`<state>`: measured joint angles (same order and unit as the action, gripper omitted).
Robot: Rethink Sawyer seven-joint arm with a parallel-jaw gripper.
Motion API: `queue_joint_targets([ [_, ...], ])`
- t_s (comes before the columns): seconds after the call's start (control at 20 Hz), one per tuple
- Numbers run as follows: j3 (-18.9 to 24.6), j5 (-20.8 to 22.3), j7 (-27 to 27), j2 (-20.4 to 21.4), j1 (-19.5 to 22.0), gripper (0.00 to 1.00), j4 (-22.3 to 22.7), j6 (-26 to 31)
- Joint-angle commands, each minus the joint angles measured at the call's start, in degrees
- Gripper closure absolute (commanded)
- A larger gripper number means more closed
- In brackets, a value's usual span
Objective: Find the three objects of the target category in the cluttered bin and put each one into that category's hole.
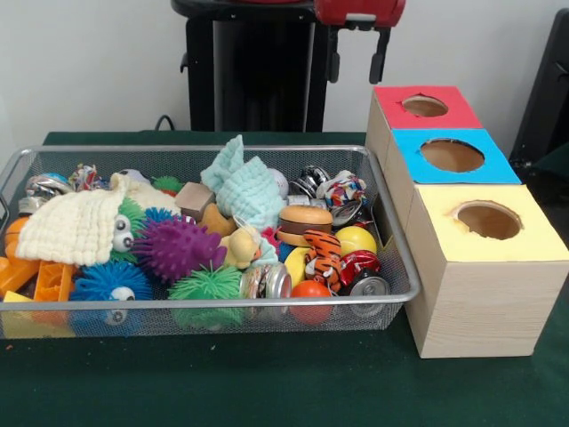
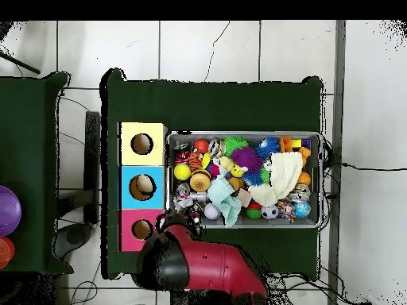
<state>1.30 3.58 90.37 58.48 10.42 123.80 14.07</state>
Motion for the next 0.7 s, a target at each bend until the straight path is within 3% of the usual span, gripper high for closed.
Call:
queue_joint_targets([
  [0.05, 6.4, 4.9, -3.5, -2.6, 5.1, 0.0, -7.1, 5.9],
  [0.3, 5.6, 9.3, -2.9, -7.7, 6.3, 0.0, -10.3, 2.8],
  [0.45, 7.0, 12.8, -4.4, -10.5, 9.1, 0.0, -12.0, 0.0],
  [0.7, 8.7, 16.5, -4.9, -11.7, 11.8, 0.0, -15.0, 1.2],
])
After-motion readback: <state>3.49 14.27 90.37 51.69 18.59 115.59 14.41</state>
